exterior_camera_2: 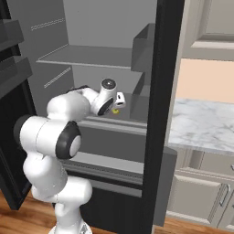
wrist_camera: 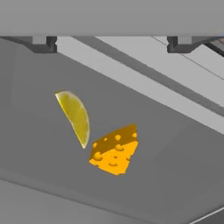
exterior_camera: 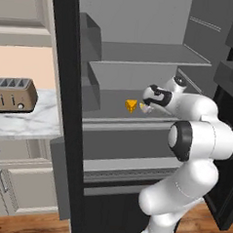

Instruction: Take the cheese, steak, and lemon wedge from the fridge and place them on the plate on the dining counter to create an appetizer plate.

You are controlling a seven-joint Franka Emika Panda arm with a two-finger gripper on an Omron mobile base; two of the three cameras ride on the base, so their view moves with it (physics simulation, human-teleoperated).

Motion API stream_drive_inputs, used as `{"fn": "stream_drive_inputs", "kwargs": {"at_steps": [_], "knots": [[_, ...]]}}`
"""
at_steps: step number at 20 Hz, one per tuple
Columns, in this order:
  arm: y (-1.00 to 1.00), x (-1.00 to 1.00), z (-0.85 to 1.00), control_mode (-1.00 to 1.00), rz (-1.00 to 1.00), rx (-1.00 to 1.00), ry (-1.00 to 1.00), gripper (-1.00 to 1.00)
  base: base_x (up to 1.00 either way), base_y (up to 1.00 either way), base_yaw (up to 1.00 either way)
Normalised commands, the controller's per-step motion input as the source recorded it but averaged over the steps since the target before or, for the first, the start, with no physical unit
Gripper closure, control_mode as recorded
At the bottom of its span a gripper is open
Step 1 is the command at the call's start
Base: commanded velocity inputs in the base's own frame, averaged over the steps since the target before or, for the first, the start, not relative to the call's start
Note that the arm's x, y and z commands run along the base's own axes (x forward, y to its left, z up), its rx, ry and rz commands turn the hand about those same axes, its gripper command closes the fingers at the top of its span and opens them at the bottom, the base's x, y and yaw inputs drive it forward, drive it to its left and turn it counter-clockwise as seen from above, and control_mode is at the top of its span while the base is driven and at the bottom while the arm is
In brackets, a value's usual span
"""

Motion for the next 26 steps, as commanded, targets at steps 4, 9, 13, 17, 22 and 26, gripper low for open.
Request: {"fn": "stream_drive_inputs", "kwargs": {"at_steps": [4, 9, 13, 17, 22, 26], "knots": [[0.00, 0.49, -0.34, -1.00, 0.07, -0.01, 0.00, -1.00, 0.00, 0.00, 0.00], [0.00, 0.56, -0.37, -1.00, 0.07, -0.01, 0.00, -1.00, 0.00, 0.00, 0.00], [-0.04, 0.57, -0.28, -1.00, 0.06, 0.00, 0.00, -1.00, 0.00, 0.00, 0.00], [-0.11, 0.38, -0.17, -1.00, 0.04, 0.00, 0.00, -1.00, 0.00, 0.00, 0.00], [-0.01, 0.01, 0.00, -1.00, 0.00, -0.07, 0.01, -1.00, 0.00, 0.00, 0.00], [-0.02, 0.15, 0.00, -1.00, 0.00, -0.13, 0.07, -1.00, 0.00, 0.00, 0.00]]}}
